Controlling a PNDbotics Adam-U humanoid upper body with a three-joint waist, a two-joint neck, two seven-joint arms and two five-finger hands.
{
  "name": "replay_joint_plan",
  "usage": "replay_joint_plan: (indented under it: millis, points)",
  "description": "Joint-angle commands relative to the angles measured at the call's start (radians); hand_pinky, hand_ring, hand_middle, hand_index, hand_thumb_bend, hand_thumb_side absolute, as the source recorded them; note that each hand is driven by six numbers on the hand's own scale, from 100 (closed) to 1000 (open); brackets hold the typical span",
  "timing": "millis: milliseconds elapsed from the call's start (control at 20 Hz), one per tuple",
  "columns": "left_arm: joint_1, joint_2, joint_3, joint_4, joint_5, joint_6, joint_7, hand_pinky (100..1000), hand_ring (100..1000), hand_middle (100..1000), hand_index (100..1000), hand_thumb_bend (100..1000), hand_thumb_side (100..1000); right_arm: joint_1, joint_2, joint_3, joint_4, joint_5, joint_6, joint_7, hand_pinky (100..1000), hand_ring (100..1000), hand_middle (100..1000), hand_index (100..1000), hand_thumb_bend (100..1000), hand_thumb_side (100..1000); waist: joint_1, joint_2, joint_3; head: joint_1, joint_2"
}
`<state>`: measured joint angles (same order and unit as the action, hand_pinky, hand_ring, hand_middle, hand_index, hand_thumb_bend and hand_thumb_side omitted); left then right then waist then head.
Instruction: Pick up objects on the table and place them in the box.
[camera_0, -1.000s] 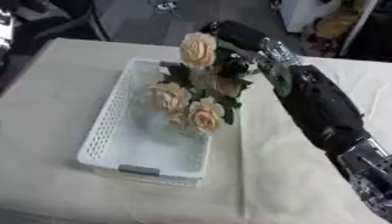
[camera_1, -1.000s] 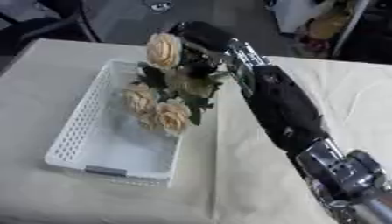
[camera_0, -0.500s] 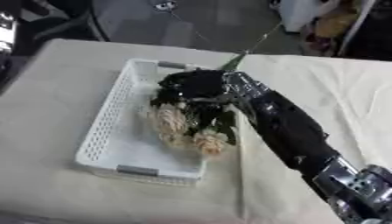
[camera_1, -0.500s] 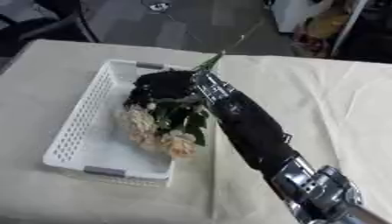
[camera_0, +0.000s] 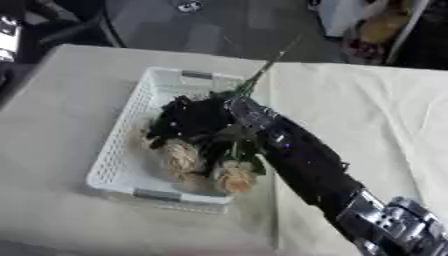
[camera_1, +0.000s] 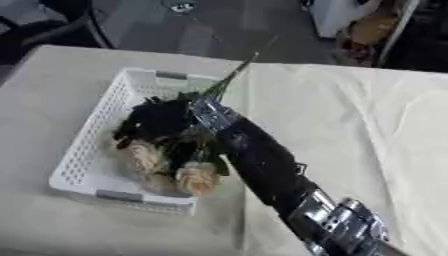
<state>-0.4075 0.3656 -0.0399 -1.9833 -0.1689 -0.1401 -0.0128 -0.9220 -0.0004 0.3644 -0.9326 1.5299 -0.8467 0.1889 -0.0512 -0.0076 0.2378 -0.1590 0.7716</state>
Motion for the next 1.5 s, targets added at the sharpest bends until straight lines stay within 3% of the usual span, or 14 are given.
replay_joint_plan:
  millis: [50, 150, 300, 450, 650, 900, 1150, 1200, 1250, 1300, 1350, 1400, 1450, 1500]
  points:
    - [-0.023, 0.003, -0.003, -0.017, 0.007, -0.001, -0.008, 574, 712, 712, 791, 100, 768, -0.014, 0.005, 0.021, -0.052, 0.02, -0.006, 0.03, 1000, 1000, 1000, 992, 185, 707, 0.006, -0.014, 0.003, -0.007, -0.002]
    - [-0.024, 0.002, -0.004, -0.017, 0.007, -0.001, -0.012, 574, 712, 711, 791, 100, 768, -0.016, 0.004, 0.033, -0.073, 0.02, -0.021, 0.037, 1000, 1000, 1000, 1000, 181, 699, 0.006, -0.015, 0.003, -0.007, -0.002]
    - [-0.024, 0.001, -0.004, -0.017, 0.008, -0.001, -0.013, 574, 712, 711, 791, 100, 768, -0.025, -0.002, 0.041, -0.101, -0.042, -0.055, -0.001, 1000, 1000, 1000, 1000, 197, 543, 0.005, -0.016, 0.004, -0.006, -0.002]
    - [-0.025, 0.0, -0.006, -0.017, 0.008, -0.002, -0.015, 574, 711, 710, 791, 100, 767, -0.044, -0.01, 0.045, -0.135, -0.122, -0.06, -0.047, 1000, 1000, 1000, 1000, 198, 455, 0.005, -0.016, 0.006, -0.008, -0.002]
    - [-0.029, -0.005, -0.007, -0.017, 0.011, -0.007, -0.018, 575, 709, 704, 791, 100, 766, -0.069, -0.016, 0.013, -0.171, -0.21, -0.059, -0.094, 1000, 1000, 1000, 1000, 114, 402, 0.005, -0.016, 0.009, -0.012, -0.002]
    - [-0.036, -0.008, -0.014, -0.017, 0.019, -0.028, -0.029, 576, 697, 675, 787, 100, 759, -0.116, -0.037, -0.038, -0.232, -0.334, 0.05, -0.173, 1000, 1000, 1000, 1000, 100, 189, 0.003, -0.019, 0.012, -0.01, -0.002]
    - [-0.041, -0.009, -0.026, -0.017, 0.035, -0.05, -0.057, 574, 689, 655, 783, 100, 755, -0.156, -0.066, -0.061, -0.306, -0.463, 0.212, -0.296, 1000, 945, 952, 968, 100, 133, 0.0, -0.025, 0.015, -0.01, -0.002]
    - [-0.042, -0.01, -0.028, -0.017, 0.038, -0.053, -0.064, 574, 686, 646, 781, 100, 755, -0.161, -0.071, -0.063, -0.32, -0.478, 0.233, -0.321, 885, 855, 860, 867, 100, 100, 0.0, -0.026, 0.015, -0.01, -0.002]
    - [-0.042, -0.01, -0.029, -0.017, 0.04, -0.055, -0.071, 574, 686, 646, 781, 100, 755, -0.163, -0.074, -0.063, -0.33, -0.497, 0.25, -0.347, 869, 843, 847, 858, 100, 100, -0.001, -0.027, 0.015, -0.01, -0.002]
    - [-0.043, -0.01, -0.029, -0.017, 0.041, -0.056, -0.077, 574, 686, 645, 780, 100, 755, -0.163, -0.076, -0.061, -0.337, -0.513, 0.26, -0.369, 735, 769, 775, 801, 100, 100, -0.001, -0.028, 0.015, -0.009, -0.002]
    - [-0.043, -0.01, -0.029, -0.017, 0.042, -0.056, -0.081, 574, 686, 645, 780, 100, 755, -0.162, -0.078, -0.057, -0.34, -0.526, 0.264, -0.388, 751, 781, 786, 810, 100, 100, -0.001, -0.028, 0.015, -0.009, -0.002]
    - [-0.044, -0.01, -0.029, -0.017, 0.043, -0.056, -0.084, 574, 685, 643, 780, 100, 755, -0.159, -0.079, -0.05, -0.338, -0.532, 0.261, -0.395, 635, 710, 714, 753, 100, 100, -0.002, -0.028, 0.015, -0.009, -0.002]
    - [-0.045, -0.01, -0.03, -0.017, 0.044, -0.057, -0.088, 574, 686, 644, 780, 100, 755, -0.156, -0.078, -0.035, -0.328, -0.532, 0.236, -0.377, 638, 705, 710, 746, 100, 100, -0.002, -0.028, 0.016, -0.008, -0.002]
    - [-0.045, -0.01, -0.03, -0.017, 0.044, -0.057, -0.09, 574, 685, 642, 780, 100, 755, -0.154, -0.078, -0.015, -0.31, -0.527, 0.191, -0.334, 770, 812, 799, 910, 100, 100, -0.003, -0.028, 0.017, -0.008, -0.002]
